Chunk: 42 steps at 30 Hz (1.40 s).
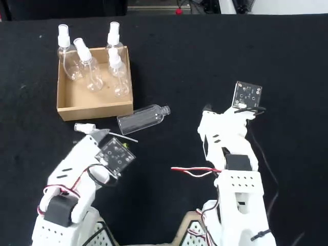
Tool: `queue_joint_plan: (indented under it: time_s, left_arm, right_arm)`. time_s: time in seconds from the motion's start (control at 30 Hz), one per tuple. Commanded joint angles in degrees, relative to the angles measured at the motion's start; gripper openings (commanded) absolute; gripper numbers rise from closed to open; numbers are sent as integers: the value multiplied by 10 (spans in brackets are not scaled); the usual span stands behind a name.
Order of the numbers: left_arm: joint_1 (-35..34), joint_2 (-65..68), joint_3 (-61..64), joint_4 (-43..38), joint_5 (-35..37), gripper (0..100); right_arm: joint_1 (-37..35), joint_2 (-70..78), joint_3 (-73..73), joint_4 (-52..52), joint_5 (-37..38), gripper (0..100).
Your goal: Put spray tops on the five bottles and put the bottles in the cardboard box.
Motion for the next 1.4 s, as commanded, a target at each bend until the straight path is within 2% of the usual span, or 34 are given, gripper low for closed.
queue_joint_plan:
  time_s: [0.0,0.27,0.47,0.73,1.1,1.37]
  left_arm:
    - [22,-4,-15,12,-4,199]
    - [29,-4,36,12,-8,198]
    - [29,-4,28,-2,-3,198]
    - [26,-4,-50,-93,-3,198]
    - [28,2,-114,-276,-1,197]
    - [25,19,-133,-363,75,197]
  right_arm:
    - [8,-19,-2,-13,-3,223]
    - [8,-19,-2,-16,-3,223]
    - [8,-19,-2,-16,-3,223]
    - [8,-19,-2,-16,-3,223]
    - [8,-19,-2,-17,-3,223]
    - [8,-19,-2,-17,-3,223]
